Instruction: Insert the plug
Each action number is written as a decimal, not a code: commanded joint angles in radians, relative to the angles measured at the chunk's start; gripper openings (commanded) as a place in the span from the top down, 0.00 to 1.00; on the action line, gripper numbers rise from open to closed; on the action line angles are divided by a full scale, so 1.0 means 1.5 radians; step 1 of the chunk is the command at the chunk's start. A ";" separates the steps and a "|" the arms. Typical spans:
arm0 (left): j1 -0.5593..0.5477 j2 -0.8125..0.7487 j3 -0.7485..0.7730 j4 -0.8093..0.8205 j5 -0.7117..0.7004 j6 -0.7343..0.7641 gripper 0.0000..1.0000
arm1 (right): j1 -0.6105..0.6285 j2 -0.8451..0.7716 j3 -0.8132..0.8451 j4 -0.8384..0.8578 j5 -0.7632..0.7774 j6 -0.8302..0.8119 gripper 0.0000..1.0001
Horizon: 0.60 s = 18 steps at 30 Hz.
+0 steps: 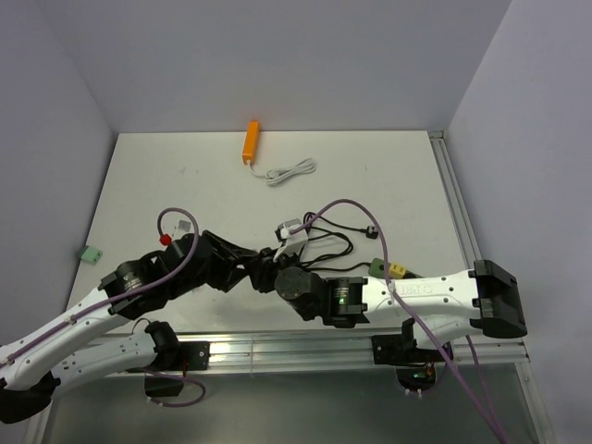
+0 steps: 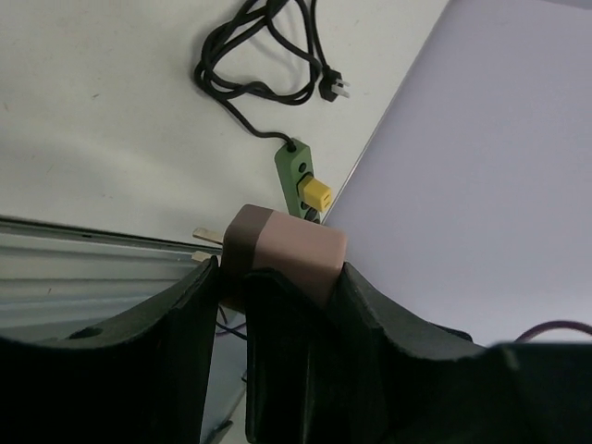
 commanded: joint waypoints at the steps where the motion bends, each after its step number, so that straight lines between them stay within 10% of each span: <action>1: -0.006 -0.050 -0.019 0.112 -0.012 0.095 0.48 | -0.009 -0.029 -0.020 -0.015 0.051 0.023 1.00; 6: -0.006 -0.133 -0.064 0.148 -0.015 0.205 0.09 | -0.023 -0.146 -0.124 0.019 0.025 0.064 1.00; 18: -0.005 -0.221 -0.185 0.468 0.097 0.612 0.20 | -0.090 -0.373 -0.148 -0.144 -0.162 0.188 1.00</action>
